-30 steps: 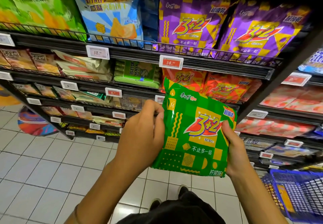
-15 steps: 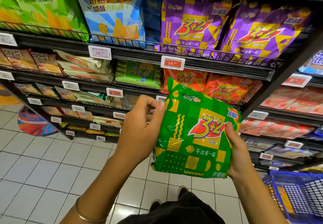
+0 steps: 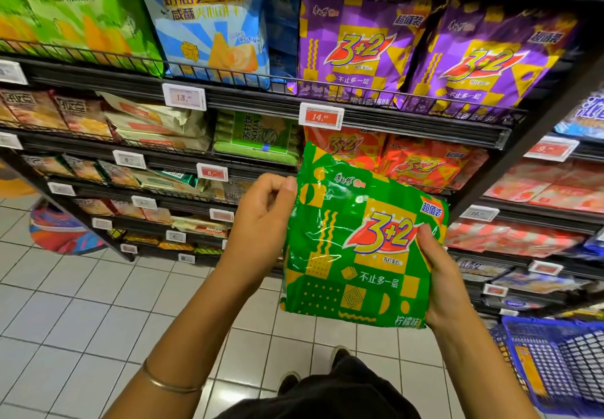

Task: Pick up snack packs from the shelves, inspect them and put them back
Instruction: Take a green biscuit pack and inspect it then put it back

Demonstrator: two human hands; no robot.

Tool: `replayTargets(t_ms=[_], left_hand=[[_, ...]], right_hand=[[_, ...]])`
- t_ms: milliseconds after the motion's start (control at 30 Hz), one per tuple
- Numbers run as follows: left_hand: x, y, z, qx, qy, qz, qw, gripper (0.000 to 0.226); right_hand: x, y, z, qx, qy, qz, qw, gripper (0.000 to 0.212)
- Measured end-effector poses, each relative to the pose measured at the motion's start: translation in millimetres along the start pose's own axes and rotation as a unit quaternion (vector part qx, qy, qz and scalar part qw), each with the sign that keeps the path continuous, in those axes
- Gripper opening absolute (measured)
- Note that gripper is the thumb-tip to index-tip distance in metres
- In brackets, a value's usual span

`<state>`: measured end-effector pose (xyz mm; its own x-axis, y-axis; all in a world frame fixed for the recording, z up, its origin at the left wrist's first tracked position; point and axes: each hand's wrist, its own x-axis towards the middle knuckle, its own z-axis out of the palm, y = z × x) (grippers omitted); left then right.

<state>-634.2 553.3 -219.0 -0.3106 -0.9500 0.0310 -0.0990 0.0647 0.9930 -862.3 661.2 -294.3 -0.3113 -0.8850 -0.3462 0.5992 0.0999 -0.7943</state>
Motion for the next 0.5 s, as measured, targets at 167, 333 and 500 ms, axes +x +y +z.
replayTargets(t_ms=[167,333,500], left_hand=[[-23,-8,-8,0.061,-0.094,0.025,0.993,0.025],[-31,-14,-3,0.07,-0.101,0.041,0.992,0.027],[-30,-16,-4,0.076,-0.056,0.079,0.992,0.033]], right_hand=[[2,-10,-4,0.014,-0.03,-0.02,0.999,0.072],[3,-10,-6,0.011,-0.023,-0.02,0.999,0.074],[4,-9,-6,0.014,-0.015,-0.024,1.0,0.072]])
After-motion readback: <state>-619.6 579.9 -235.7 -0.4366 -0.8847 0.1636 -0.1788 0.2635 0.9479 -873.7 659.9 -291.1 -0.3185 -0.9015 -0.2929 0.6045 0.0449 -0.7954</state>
